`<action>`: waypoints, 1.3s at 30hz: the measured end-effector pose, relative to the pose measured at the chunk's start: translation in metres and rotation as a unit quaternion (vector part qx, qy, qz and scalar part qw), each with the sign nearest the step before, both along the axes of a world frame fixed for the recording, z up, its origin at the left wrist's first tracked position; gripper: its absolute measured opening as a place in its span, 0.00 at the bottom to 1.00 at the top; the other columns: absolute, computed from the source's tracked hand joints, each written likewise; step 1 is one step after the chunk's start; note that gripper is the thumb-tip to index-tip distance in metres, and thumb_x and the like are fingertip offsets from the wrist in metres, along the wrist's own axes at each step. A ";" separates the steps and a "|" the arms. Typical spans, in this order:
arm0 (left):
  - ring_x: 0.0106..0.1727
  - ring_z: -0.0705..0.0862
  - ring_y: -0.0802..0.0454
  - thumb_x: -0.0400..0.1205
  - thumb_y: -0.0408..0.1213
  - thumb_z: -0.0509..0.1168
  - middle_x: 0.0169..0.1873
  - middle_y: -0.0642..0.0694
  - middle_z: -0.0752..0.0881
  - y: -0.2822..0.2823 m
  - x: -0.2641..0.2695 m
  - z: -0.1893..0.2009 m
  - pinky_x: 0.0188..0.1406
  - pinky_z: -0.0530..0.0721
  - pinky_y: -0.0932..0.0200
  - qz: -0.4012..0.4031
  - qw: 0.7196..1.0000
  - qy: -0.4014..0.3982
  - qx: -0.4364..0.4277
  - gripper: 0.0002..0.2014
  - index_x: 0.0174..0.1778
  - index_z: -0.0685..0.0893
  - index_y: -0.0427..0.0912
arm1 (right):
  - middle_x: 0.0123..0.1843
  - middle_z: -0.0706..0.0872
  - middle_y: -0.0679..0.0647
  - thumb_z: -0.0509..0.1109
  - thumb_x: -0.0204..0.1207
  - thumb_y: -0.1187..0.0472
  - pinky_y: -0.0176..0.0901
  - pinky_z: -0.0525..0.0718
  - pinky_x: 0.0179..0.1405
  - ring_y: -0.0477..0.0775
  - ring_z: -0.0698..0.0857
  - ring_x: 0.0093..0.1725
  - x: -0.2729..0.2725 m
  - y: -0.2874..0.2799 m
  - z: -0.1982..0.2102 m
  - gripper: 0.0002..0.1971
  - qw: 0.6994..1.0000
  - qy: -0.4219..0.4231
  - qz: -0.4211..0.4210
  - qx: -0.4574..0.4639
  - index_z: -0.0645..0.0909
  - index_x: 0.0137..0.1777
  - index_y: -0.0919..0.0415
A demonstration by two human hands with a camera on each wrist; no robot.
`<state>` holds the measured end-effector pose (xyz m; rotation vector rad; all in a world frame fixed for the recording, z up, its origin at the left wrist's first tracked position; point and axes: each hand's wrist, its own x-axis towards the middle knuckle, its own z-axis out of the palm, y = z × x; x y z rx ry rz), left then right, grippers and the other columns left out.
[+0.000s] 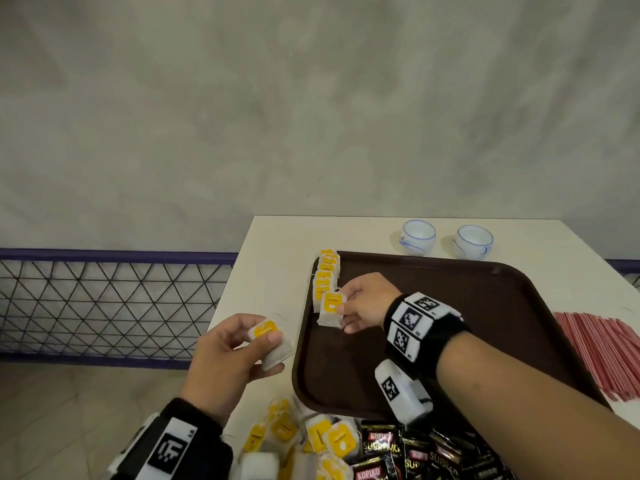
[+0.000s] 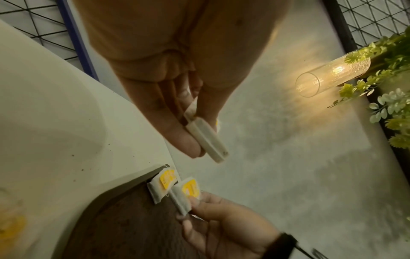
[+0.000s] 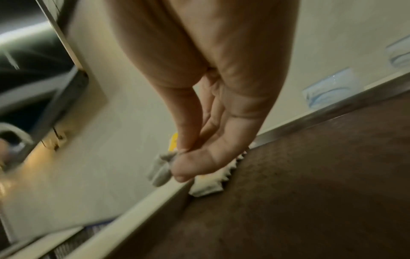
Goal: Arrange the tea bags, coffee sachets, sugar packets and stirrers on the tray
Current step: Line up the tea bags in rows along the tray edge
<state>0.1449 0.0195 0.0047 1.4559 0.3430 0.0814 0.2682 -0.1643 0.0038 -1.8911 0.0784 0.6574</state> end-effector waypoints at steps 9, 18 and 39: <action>0.29 0.87 0.52 0.73 0.22 0.71 0.33 0.37 0.83 0.006 -0.003 -0.005 0.29 0.89 0.55 -0.021 1.000 0.000 0.018 0.05 0.42 0.83 0.29 | 0.43 0.86 0.62 0.74 0.71 0.69 0.54 0.91 0.46 0.59 0.90 0.41 0.040 0.029 -0.039 0.07 0.989 -0.061 -0.002 -0.135 0.78 0.41 0.62; 0.31 0.86 0.50 0.72 0.23 0.71 0.33 0.38 0.84 0.001 -0.003 -0.008 0.30 0.89 0.54 -0.029 0.999 -0.009 0.020 0.04 0.40 0.84 0.32 | 0.51 0.89 0.62 0.77 0.69 0.59 0.56 0.90 0.49 0.63 0.90 0.47 0.043 0.034 -0.048 0.14 0.973 -0.075 -0.051 -0.211 0.82 0.52 0.62; 0.30 0.87 0.45 0.70 0.22 0.75 0.31 0.41 0.82 -0.003 -0.005 -0.007 0.25 0.86 0.55 -0.015 0.999 -0.013 0.036 0.12 0.45 0.80 0.32 | 0.42 0.85 0.59 0.73 0.75 0.70 0.48 0.89 0.34 0.56 0.85 0.30 -0.011 0.008 -0.005 0.09 0.994 -0.096 0.042 0.011 0.82 0.38 0.56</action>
